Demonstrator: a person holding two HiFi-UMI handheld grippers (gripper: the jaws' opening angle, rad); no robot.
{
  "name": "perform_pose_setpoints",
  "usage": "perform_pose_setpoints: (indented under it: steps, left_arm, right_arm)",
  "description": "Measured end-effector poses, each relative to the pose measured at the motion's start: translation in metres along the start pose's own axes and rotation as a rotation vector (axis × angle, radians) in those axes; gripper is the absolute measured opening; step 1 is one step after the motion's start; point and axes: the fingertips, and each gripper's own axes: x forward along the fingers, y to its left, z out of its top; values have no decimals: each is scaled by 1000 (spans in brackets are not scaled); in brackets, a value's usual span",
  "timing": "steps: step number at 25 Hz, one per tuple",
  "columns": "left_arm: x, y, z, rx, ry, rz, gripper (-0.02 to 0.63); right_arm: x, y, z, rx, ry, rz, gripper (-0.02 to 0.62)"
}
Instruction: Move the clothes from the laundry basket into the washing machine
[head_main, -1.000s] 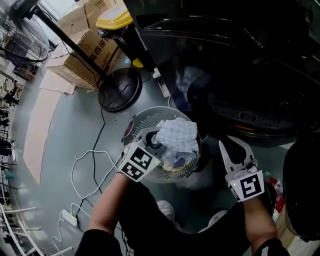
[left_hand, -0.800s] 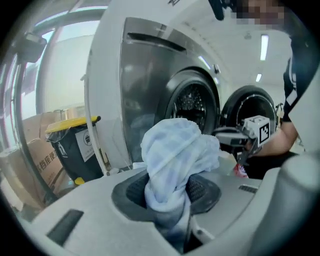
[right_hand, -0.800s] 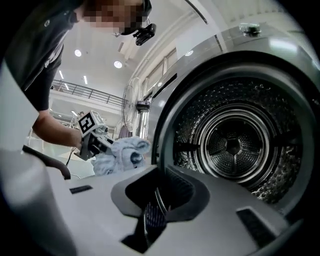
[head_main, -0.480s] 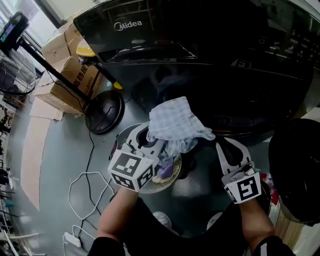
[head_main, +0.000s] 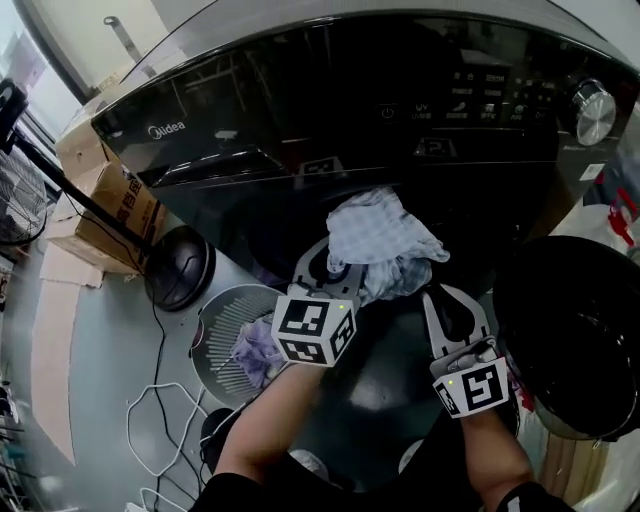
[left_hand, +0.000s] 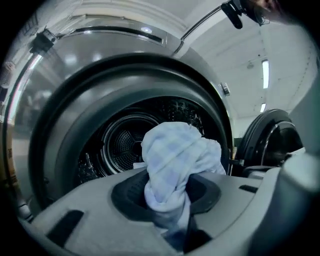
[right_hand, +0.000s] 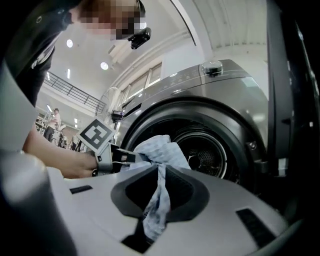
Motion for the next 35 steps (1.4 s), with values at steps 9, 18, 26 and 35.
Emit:
perform_pose_setpoints:
  steps: [9, 18, 26, 35]
  left_arm:
    - [97, 23, 13, 13, -56, 145, 129]
    - [148, 69, -55, 25, 239, 193, 345]
    - [106, 32, -59, 40, 235, 71, 361]
    - [4, -10, -36, 108, 139, -46, 359]
  right_arm:
    - [-16, -24, -7, 5, 11, -60, 38]
    - [-15, -8, -18, -37, 48, -10, 38]
    - [-6, -3, -16, -34, 40, -3, 38]
    - [10, 14, -26, -13, 63, 41, 37]
